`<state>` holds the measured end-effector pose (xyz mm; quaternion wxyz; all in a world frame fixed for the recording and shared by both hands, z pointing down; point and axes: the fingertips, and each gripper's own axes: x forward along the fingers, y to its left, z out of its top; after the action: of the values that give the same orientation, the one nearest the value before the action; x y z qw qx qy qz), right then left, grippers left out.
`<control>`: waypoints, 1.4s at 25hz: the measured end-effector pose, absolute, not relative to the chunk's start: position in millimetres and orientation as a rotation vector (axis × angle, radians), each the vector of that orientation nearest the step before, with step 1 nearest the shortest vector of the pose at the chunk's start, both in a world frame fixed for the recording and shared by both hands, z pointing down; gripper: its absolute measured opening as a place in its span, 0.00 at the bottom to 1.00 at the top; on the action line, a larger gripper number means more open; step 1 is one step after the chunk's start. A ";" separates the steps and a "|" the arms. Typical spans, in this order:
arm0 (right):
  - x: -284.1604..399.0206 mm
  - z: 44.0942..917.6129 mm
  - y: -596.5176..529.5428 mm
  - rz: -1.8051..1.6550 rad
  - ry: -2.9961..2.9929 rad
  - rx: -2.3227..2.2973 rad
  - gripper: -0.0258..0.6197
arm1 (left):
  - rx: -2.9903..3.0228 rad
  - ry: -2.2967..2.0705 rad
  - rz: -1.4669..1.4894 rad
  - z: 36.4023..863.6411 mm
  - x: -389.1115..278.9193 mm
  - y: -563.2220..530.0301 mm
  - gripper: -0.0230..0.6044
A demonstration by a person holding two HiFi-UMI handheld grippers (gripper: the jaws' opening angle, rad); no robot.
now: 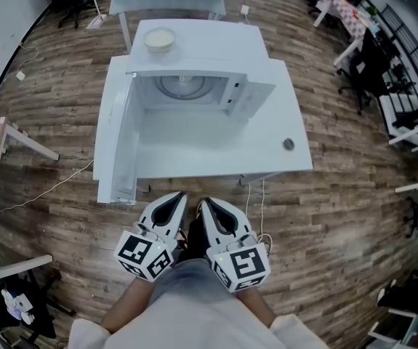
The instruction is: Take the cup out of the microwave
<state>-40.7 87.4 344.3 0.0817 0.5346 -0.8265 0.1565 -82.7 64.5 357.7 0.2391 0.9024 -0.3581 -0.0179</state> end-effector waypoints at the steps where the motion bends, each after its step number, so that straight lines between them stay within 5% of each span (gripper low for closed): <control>1: -37.8 345.2 81.9 0.474 -2.469 1.594 0.08 | 2.467 -0.991 -0.053 357.3 -80.7 58.7 0.06; 35: 33.7 337.4 -58.7 0.350 -2.645 1.345 0.08 | 2.476 -1.312 -0.067 358.8 -16.1 -108.8 0.06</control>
<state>33.7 -58.7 337.4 0.0768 0.4487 -0.8827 0.1168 -16.1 -108.8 358.8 0.1684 0.8707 -0.4614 -0.0236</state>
